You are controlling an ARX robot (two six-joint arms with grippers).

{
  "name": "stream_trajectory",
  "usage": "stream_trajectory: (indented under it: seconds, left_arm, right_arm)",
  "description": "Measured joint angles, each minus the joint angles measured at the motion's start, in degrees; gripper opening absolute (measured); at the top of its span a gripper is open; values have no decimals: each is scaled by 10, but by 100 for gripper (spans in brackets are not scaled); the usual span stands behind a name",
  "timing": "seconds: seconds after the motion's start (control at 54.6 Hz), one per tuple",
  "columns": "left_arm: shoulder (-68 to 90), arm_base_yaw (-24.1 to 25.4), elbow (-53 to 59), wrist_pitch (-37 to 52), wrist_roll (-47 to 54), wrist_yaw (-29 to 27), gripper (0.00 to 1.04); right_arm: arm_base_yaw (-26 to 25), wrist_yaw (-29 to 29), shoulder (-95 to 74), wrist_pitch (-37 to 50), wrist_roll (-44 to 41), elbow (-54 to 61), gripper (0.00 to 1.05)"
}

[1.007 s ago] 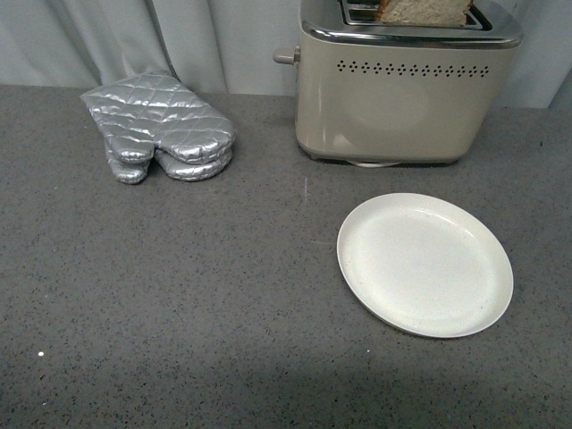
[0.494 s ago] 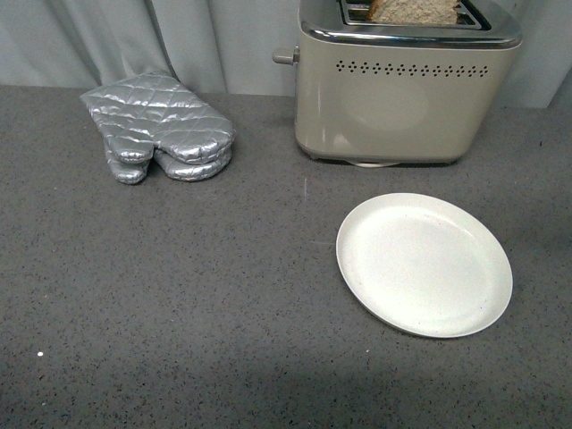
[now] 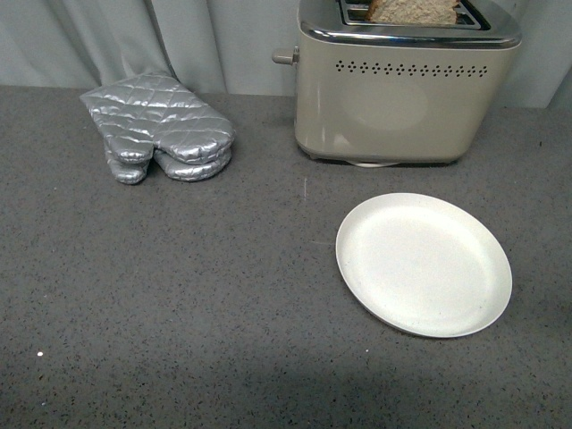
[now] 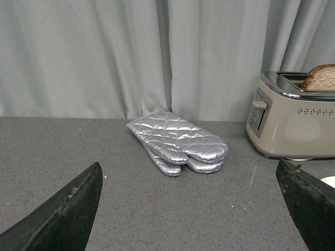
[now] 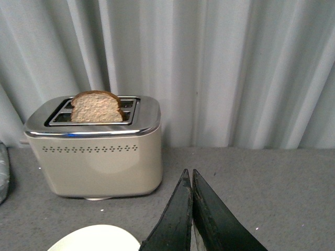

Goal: Put bread into toaster

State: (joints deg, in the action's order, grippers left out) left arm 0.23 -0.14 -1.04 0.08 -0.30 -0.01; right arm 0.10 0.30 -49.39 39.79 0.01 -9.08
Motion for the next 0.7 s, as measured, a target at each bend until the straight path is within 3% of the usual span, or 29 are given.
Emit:
stream_trajectory:
  seconds: [0.695]
  left_arm:
    - [0,0,0,0,0,0,98]
  right_arm:
    - [0,-2,221,-127,0,88,0]
